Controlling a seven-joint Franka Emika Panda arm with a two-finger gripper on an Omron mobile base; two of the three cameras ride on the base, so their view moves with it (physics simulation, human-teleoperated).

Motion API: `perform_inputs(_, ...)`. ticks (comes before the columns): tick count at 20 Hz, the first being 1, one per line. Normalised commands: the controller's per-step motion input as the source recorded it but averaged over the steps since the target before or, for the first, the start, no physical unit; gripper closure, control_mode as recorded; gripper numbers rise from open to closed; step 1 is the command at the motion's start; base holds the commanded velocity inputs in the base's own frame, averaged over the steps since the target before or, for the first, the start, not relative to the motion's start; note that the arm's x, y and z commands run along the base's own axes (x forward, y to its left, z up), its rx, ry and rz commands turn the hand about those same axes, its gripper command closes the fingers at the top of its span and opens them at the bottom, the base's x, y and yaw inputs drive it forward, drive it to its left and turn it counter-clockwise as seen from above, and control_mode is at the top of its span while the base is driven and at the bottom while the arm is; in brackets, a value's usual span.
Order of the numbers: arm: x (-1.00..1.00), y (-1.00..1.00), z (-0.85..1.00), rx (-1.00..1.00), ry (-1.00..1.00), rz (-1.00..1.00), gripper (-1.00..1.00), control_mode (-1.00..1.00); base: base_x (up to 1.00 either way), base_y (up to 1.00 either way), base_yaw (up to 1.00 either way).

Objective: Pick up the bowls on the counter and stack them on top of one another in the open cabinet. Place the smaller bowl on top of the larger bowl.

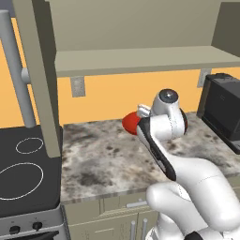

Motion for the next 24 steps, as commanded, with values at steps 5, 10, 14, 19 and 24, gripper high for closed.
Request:
perform_inputs(5,-0.16,-0.74,0.07,0.05,-0.12,-0.12,1.00,-1.00,0.00,0.00,0.00)
perform_inputs(10,-0.08,-0.76,0.25,0.09,-0.11,-0.12,1.00,-1.00,0.00,0.00,0.00)
perform_inputs(14,-0.04,-0.52,0.55,0.11,-0.11,-0.10,1.00,-1.00,0.00,0.00,0.00)
perform_inputs(19,-0.01,-0.03,0.05,0.01,-0.02,0.00,1.00,-1.00,0.00,0.00,0.00)
perform_inputs(24,0.01,-0.01,-0.02,0.00,0.00,0.00,1.00,-1.00,0.00,0.00,0.00)
